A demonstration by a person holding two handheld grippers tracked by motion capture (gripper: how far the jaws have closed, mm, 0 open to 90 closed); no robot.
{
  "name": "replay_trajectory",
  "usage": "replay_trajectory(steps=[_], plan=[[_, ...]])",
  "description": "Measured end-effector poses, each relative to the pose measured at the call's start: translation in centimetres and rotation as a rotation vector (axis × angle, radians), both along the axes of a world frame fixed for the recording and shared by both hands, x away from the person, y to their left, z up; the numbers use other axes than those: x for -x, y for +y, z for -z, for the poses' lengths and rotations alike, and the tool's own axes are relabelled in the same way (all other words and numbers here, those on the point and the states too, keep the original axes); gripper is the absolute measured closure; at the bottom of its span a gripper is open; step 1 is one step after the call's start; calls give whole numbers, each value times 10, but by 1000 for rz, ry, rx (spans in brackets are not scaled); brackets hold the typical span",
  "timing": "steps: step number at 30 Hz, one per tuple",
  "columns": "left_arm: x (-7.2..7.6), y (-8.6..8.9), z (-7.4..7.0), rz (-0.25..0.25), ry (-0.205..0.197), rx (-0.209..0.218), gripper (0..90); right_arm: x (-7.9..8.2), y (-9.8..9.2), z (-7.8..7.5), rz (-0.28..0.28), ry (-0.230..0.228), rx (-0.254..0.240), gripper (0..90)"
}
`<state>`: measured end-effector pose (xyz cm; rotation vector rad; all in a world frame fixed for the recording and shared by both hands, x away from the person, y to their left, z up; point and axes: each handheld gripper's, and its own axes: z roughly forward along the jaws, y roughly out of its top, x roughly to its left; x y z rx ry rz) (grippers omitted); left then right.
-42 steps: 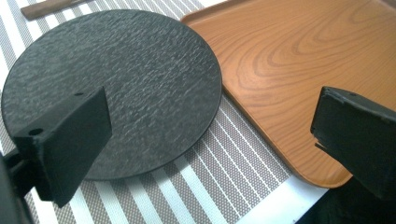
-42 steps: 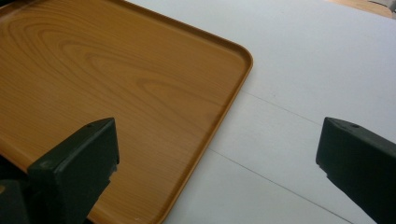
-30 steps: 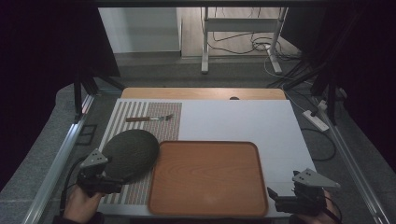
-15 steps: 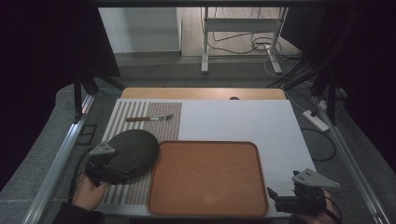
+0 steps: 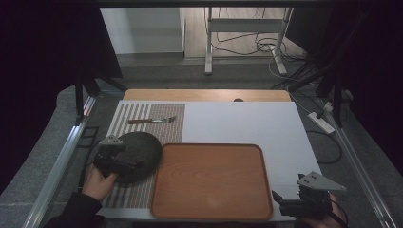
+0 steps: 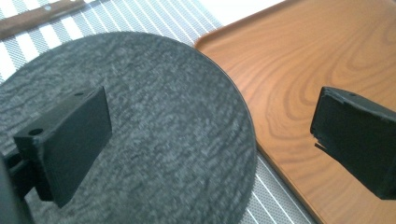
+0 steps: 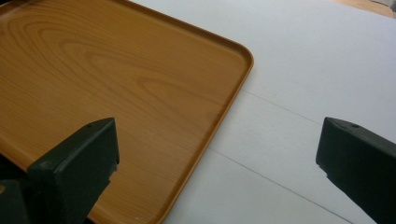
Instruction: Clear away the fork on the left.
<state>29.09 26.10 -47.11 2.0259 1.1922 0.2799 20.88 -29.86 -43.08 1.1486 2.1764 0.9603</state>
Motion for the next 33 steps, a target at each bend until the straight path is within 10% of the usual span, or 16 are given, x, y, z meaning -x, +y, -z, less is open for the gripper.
replay_trajectory(steps=[16,33], plan=[[-41,2,8,-26,24,19,0,0,0,0,-1,3,1,0],[-80,-3,13,-36,45,-58,1,0,0,0,-2,4,0,0]])
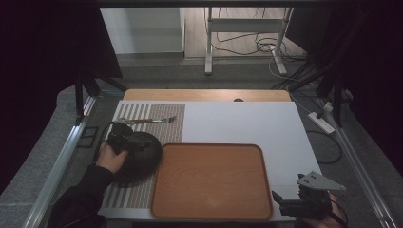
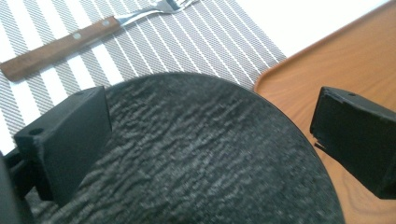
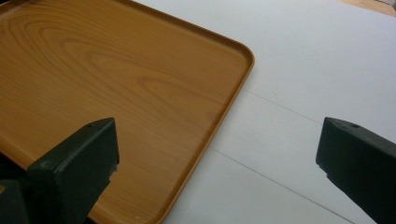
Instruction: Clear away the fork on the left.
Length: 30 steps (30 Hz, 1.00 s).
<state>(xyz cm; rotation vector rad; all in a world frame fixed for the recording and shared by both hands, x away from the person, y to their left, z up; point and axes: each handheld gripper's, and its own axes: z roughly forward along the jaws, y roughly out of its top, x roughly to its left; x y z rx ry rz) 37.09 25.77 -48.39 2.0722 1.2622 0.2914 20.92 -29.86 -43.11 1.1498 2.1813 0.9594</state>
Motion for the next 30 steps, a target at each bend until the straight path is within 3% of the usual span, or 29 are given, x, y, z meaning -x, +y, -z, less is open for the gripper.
replay_trajectory(steps=[8,30], plan=[[-13,2,2,-14,-8,-20,1,0,0,0,-1,0,0,0],[-59,6,9,-21,8,-14,1,-1,0,0,-2,5,-6,0]])
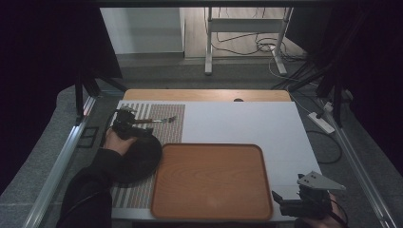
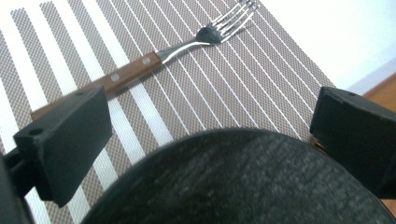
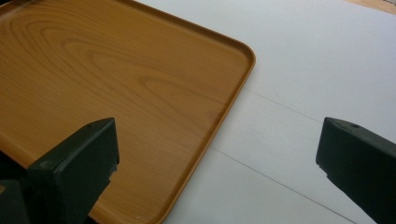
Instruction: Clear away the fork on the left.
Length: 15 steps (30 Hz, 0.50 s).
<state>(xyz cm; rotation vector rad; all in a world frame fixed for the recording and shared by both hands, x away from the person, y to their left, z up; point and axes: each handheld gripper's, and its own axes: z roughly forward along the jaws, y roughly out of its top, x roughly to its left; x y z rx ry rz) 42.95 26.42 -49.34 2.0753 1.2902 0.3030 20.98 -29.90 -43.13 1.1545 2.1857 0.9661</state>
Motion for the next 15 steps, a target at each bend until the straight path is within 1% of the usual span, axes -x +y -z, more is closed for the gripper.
replay_trajectory(steps=[2,5,10,12,15], plan=[[-5,-1,1,-1,4,-4,1,0,0,0,0,0,0,0],[-12,-2,3,-9,10,-25,2,0,0,0,0,1,-2,0],[-24,-2,6,-19,19,-48,33,0,0,0,0,2,0,0],[-28,-1,7,-23,21,-59,64,0,0,0,-1,2,0,0],[-34,5,6,-31,20,-58,163,0,0,0,-1,3,-1,0]])
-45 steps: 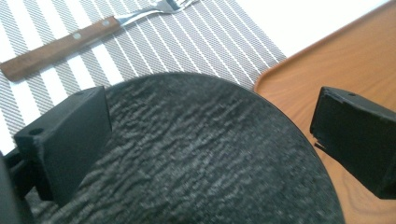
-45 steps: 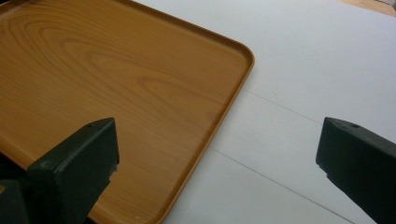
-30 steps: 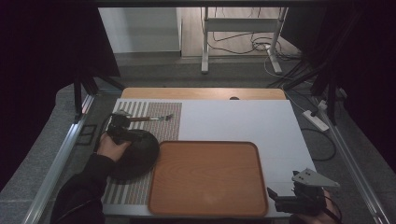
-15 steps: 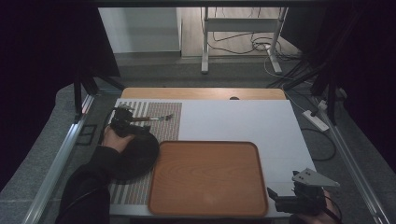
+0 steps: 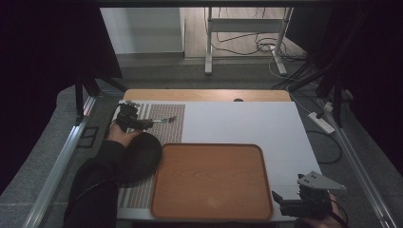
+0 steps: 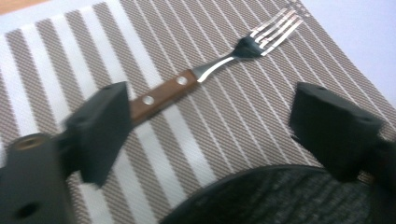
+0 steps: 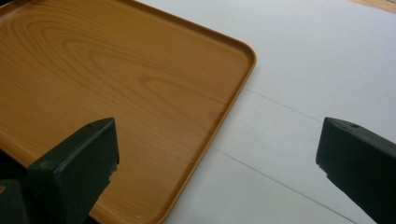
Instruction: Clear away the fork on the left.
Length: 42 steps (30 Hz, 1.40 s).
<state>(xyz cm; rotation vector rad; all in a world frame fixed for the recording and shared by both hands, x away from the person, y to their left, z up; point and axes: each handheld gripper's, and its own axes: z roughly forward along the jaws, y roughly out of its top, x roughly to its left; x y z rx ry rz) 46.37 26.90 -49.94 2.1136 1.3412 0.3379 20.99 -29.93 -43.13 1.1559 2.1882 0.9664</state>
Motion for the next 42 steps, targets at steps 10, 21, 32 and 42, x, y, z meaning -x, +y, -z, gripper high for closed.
replay_trajectory(steps=[10,21,32,42], plan=[[-20,18,3,-64,35,-52,755,0,0,0,1,1,-6,0],[-46,21,20,-107,89,-127,889,0,-1,0,1,-1,-8,0],[-38,15,21,-35,159,-173,890,1,-1,0,0,-4,-7,0],[-25,15,18,90,212,-178,890,0,-1,0,2,-2,-8,0]])
